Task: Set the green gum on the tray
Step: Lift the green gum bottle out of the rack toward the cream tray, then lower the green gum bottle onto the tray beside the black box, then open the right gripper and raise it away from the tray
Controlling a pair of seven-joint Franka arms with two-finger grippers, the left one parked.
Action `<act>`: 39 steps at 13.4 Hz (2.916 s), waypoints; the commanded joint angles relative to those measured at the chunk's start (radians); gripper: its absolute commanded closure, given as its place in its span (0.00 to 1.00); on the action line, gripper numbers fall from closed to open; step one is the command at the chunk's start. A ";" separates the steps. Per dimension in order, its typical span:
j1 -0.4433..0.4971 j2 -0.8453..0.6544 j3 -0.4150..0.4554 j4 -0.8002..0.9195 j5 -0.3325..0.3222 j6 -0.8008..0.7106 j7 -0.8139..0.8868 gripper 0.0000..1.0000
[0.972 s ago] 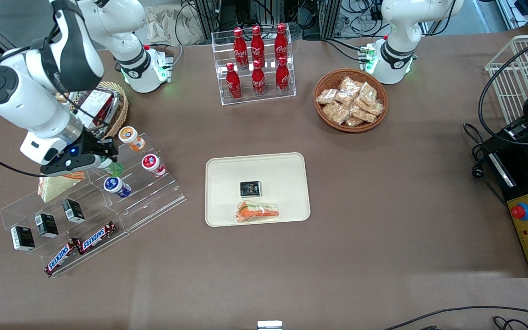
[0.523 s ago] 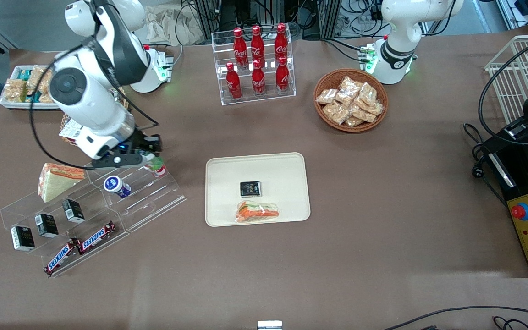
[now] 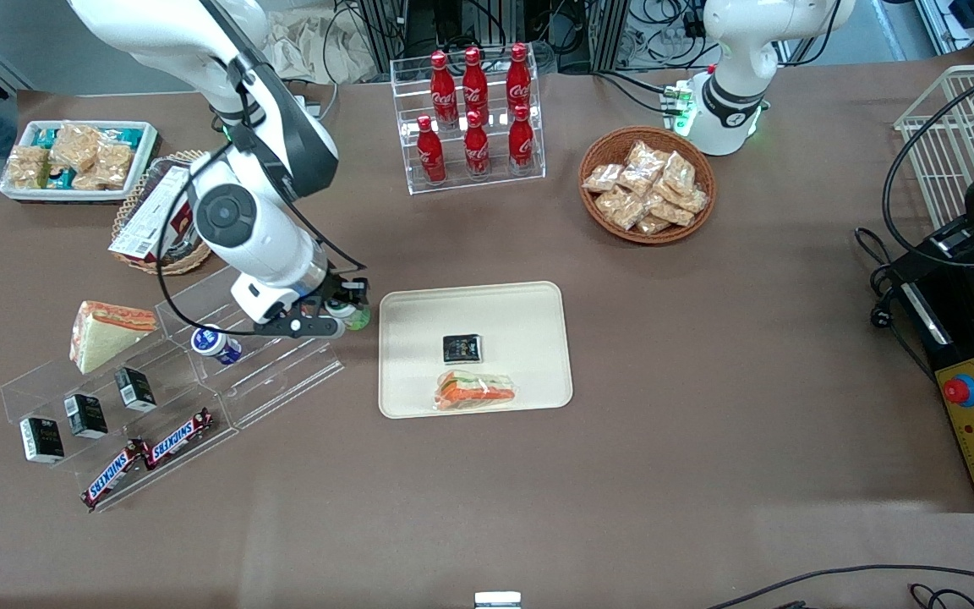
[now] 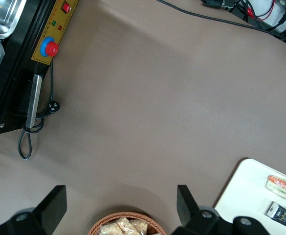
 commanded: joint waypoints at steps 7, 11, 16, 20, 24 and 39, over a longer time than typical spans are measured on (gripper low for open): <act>0.102 0.255 -0.001 0.112 -0.076 0.040 0.127 0.51; 0.120 0.288 -0.015 0.112 -0.108 0.074 0.136 0.51; 0.122 0.318 -0.021 0.113 -0.136 0.105 0.139 0.51; 0.122 0.331 -0.021 0.113 -0.134 0.126 0.153 0.51; 0.122 0.326 -0.021 0.113 -0.137 0.126 0.150 0.00; 0.034 -0.017 -0.199 0.440 -0.058 -0.446 -0.197 0.00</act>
